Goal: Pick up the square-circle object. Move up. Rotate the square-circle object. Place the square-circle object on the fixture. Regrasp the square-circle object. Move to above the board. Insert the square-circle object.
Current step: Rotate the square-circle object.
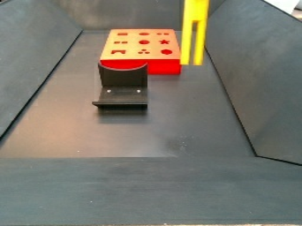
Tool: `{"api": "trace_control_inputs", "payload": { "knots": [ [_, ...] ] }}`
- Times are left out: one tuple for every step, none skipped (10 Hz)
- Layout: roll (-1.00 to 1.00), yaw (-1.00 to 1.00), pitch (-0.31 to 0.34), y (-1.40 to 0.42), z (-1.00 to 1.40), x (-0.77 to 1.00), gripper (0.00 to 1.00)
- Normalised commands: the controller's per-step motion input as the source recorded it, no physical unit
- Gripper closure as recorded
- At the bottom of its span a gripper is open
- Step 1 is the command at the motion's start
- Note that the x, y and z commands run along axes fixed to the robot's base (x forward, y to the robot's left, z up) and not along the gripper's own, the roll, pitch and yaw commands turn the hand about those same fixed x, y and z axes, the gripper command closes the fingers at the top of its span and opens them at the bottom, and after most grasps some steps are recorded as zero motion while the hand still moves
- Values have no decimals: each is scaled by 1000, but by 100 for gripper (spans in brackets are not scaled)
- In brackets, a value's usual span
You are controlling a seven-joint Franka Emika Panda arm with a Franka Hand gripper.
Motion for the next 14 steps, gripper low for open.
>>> {"api": "trace_control_inputs", "payload": {
  "knots": [
    [-1000, -965, 85, 7, -37, 96, 100],
    [-1000, -923, 124, 66, -18, 51, 100],
    [-1000, -911, 160, 26, -3, 6, 100],
    [-1000, -894, 195, 9, 13, -12, 100],
    [-827, -693, 185, 16, 13, 3, 100],
    [-603, -465, 161, 25, 15, 18, 100],
    [-351, -234, 142, 8, 17, 29, 100],
    [-221, -119, 128, 5, 17, 40, 100],
    [-52, -1000, 37, 18, 0, -59, 100],
    [-47, -1000, 32, 26, -6, -57, 100],
    [-50, -1000, 33, 25, -1, -52, 100],
    [-57, -1000, 34, 23, 10, -38, 100],
    [-63, -1000, 37, 23, 13, -30, 100],
    [-73, -1000, 42, 22, 17, -23, 100]
  ]
}}
